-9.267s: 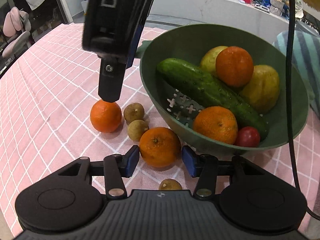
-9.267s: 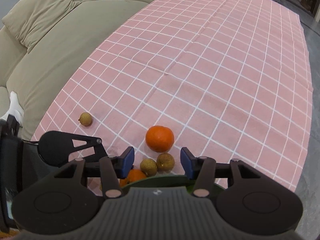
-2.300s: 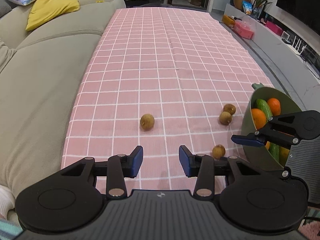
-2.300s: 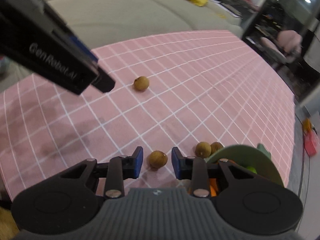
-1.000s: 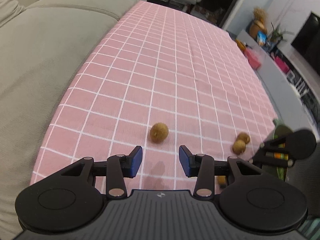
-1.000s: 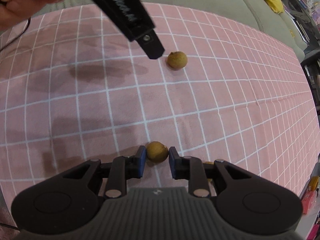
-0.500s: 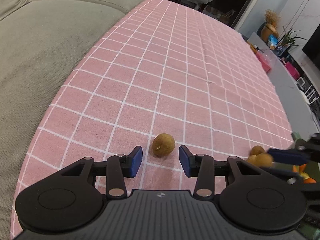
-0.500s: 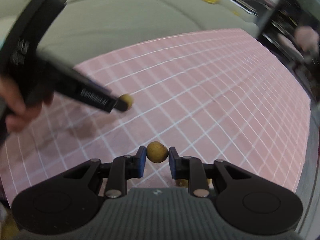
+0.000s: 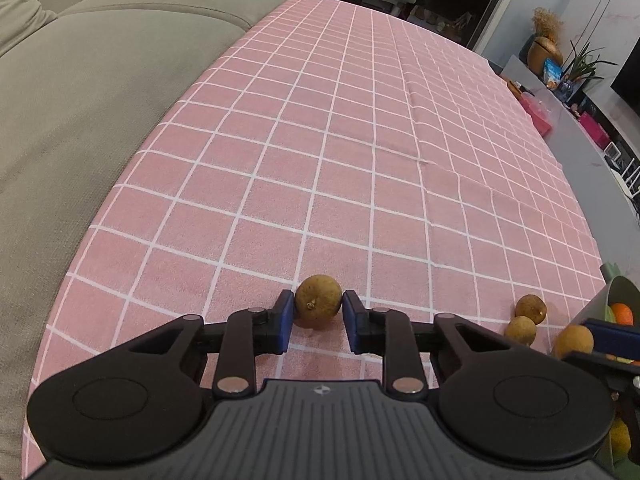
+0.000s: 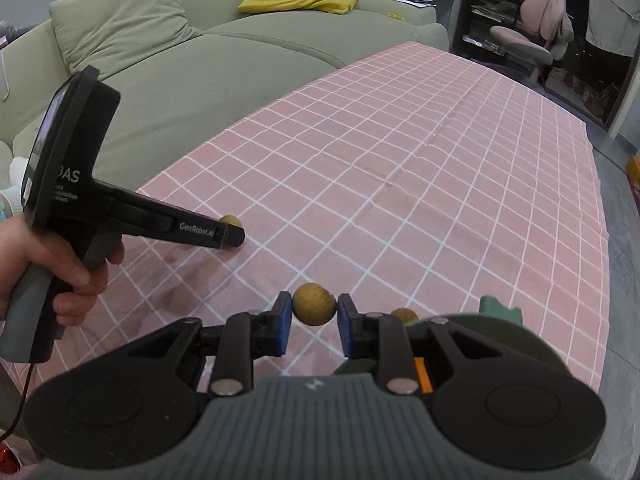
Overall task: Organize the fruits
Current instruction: 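Grasp a small brown kiwi with the left tool while the right tool grasps another kiwi, then carry both kiwis over the colander and release them among the fruit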
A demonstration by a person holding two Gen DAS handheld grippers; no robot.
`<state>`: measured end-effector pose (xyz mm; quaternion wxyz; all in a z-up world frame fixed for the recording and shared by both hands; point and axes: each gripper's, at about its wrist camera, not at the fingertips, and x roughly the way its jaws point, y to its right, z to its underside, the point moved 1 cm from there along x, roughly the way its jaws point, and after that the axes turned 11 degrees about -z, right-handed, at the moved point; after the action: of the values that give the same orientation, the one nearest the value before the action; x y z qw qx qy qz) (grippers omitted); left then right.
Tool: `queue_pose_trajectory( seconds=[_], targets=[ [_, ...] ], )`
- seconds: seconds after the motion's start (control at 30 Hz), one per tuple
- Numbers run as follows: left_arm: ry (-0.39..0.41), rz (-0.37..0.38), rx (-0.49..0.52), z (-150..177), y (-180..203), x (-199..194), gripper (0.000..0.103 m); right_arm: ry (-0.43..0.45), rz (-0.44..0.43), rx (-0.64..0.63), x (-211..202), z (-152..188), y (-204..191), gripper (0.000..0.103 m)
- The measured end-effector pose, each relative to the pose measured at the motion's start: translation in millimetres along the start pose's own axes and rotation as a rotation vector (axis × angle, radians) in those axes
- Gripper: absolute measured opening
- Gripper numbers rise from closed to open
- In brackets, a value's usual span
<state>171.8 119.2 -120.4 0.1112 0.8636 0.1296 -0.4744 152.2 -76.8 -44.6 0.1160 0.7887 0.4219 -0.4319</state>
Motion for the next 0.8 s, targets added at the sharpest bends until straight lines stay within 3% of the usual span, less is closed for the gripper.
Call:
queue_pose_trajectory(
  seconds=[0.3, 0.8],
  targets=[
    [0.031, 0.000, 0.015, -4.9, 4.1, -22.9, 0.029, 0.053, 0.012, 0.067, -22.1, 7.0, -1.0, 0.020],
    [0.114, 0.204, 0.086, 3.1, 43.3, -123.9, 0.029, 0.282, 0.056, 0.199, -104.9, 30.0, 0.6, 0.020]
  ],
)
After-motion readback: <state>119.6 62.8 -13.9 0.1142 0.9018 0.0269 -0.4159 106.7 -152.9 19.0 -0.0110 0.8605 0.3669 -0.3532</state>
